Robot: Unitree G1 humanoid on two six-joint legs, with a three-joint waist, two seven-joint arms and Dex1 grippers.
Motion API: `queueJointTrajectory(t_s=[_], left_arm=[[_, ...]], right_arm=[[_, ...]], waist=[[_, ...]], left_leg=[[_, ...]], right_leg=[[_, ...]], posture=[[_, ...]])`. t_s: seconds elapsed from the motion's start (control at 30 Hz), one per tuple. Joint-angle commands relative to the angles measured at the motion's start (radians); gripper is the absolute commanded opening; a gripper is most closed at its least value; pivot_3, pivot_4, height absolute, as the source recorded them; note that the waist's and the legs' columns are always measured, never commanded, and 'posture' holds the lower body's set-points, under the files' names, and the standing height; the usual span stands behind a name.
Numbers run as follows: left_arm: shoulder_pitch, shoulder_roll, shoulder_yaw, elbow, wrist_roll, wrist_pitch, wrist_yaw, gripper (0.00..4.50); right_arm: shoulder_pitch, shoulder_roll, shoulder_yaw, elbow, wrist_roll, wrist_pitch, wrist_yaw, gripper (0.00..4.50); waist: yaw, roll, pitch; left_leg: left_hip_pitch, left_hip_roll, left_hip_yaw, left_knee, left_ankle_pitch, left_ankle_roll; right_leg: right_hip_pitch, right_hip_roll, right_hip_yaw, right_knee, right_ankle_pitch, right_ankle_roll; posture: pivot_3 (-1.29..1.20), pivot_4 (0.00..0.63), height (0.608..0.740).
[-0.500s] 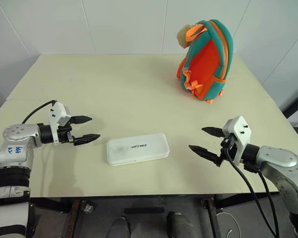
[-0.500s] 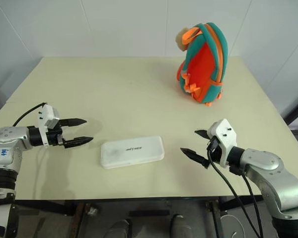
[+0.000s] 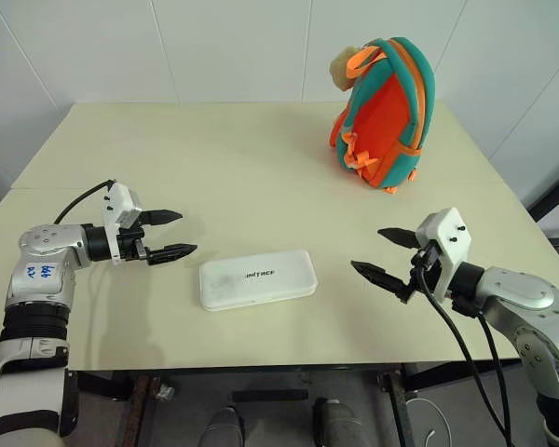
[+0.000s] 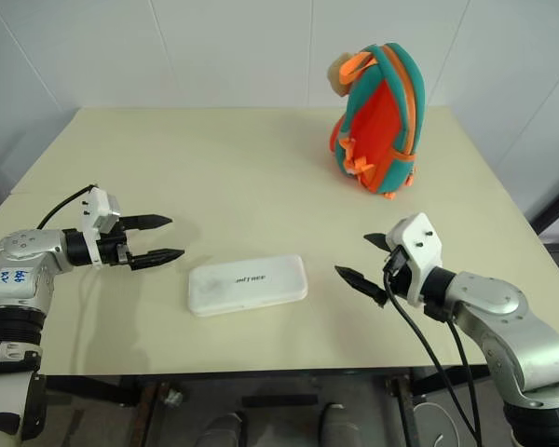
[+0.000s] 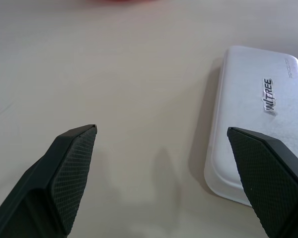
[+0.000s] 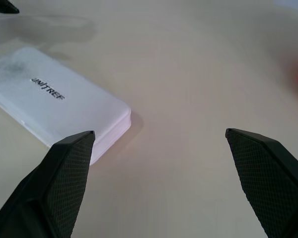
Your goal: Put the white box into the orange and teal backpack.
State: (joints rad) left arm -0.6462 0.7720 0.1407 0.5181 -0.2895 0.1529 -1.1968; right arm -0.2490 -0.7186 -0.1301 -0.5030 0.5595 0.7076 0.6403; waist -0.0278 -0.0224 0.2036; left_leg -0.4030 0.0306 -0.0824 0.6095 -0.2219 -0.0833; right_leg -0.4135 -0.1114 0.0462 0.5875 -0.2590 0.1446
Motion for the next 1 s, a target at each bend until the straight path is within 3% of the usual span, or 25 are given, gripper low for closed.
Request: queueJointTrajectory(t_s=[0.03,0.07,0.17,0.53,0.57,0.73,1.0], left_arm=[[0.017,0.024,0.030,-0.035,-0.005,-0.006,0.030,4.50],[0.020,0.027,0.032,-0.029,-0.006,-0.012,0.027,4.50],[0.082,0.030,0.039,-0.131,-0.028,0.069,0.057,3.88],[0.243,0.156,0.024,-0.411,-0.108,0.578,0.069,0.32],[0.255,0.167,0.023,-0.430,-0.120,0.617,0.065,0.07],[0.275,0.183,0.042,-0.478,-0.215,0.845,0.079,0.07],[0.307,0.083,0.088,-0.465,-0.265,0.799,0.125,0.07]], right_arm=[[-0.041,0.005,0.036,0.013,-0.014,0.010,-0.002,4.45],[-0.051,0.007,0.055,0.019,-0.025,0.008,-0.002,4.45],[-0.058,-0.003,0.096,0.059,-0.077,0.017,-0.020,3.83],[-0.165,0.081,0.225,0.297,-0.265,-0.097,-0.035,0.03],[-0.168,0.087,0.233,0.305,-0.273,-0.099,-0.032,0.00],[-0.188,0.121,0.262,0.337,-0.292,-0.103,-0.006,0.00],[-0.203,0.150,0.308,0.355,-0.318,-0.081,0.024,0.00]], waist=[[0.000,0.000,0.000],[0.000,0.000,0.000],[0.000,0.000,0.000],[-0.003,0.000,0.000],[-0.003,0.000,0.000],[-0.003,0.000,0.000],[-0.002,0.000,0.000]], left_leg=[[0.000,0.000,0.000,0.000,0.000,0.000],[0.000,0.000,0.000,0.000,0.000,0.000],[0.000,0.000,0.000,0.000,0.000,0.000],[0.000,0.000,0.000,0.000,0.000,0.000],[0.000,0.000,0.000,0.000,0.000,0.000],[0.000,0.000,0.000,-0.002,0.000,0.000],[0.000,0.000,0.000,-0.002,0.000,0.000]], right_leg=[[0.000,0.000,0.000,0.000,0.000,0.000],[0.000,0.000,0.000,0.000,0.000,0.000],[0.000,0.000,0.000,0.000,0.000,0.000],[0.000,0.000,0.000,-0.001,0.000,-0.001],[0.000,0.000,0.000,-0.001,0.000,-0.001],[-0.001,0.000,0.000,0.000,-0.001,-0.001],[-0.001,0.000,0.000,0.000,-0.001,-0.001]], posture=[[0.00,0.150,0.740],[0.00,0.150,0.740],[0.00,0.150,0.740],[0.00,0.150,0.740],[0.00,0.150,0.740],[0.00,0.150,0.740],[0.00,0.150,0.740]])
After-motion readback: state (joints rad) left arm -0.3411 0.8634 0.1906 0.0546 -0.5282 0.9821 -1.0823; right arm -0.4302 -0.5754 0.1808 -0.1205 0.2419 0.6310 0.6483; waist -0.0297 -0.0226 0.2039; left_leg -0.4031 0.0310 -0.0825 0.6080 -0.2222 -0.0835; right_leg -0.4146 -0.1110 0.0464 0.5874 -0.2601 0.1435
